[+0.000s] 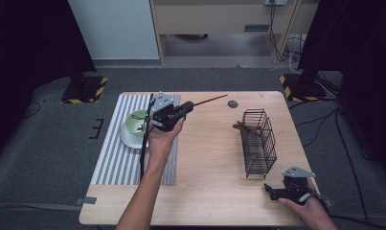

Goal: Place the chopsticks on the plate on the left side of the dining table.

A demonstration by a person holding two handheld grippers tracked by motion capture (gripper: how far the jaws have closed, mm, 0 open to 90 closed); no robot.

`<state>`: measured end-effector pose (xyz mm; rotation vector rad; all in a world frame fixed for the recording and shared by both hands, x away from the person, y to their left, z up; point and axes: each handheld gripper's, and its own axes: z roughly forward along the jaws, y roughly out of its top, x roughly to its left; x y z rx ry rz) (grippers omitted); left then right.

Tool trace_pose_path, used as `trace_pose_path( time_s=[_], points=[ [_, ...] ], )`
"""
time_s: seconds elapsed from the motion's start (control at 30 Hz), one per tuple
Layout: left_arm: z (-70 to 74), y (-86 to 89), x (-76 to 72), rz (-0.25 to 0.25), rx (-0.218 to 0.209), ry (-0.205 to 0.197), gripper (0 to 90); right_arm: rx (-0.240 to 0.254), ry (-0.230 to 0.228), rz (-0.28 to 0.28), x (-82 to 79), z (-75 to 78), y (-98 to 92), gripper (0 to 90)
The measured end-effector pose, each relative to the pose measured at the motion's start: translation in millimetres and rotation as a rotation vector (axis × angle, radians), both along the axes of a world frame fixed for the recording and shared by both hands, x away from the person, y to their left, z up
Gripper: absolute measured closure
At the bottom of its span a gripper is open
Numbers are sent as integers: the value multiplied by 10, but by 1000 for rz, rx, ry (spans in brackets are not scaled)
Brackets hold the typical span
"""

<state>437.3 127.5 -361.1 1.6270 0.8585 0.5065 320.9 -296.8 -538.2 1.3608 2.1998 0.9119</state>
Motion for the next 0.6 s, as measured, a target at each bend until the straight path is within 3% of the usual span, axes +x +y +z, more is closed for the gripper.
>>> trace_pose_path(
  time_s=[0.13, 0.37, 0.6],
  points=[
    [-59, 83, -51, 31, 19, 6, 838, 0, 0, 0, 0, 0, 0, 4],
    [-151, 177, -153, 41, 48, 12, 837, 0, 0, 0, 0, 0, 0, 4],
    [-252, 306, -231, 77, 38, 18, 837, 0, 0, -2, -1, 0, 2, 4]
  ],
)
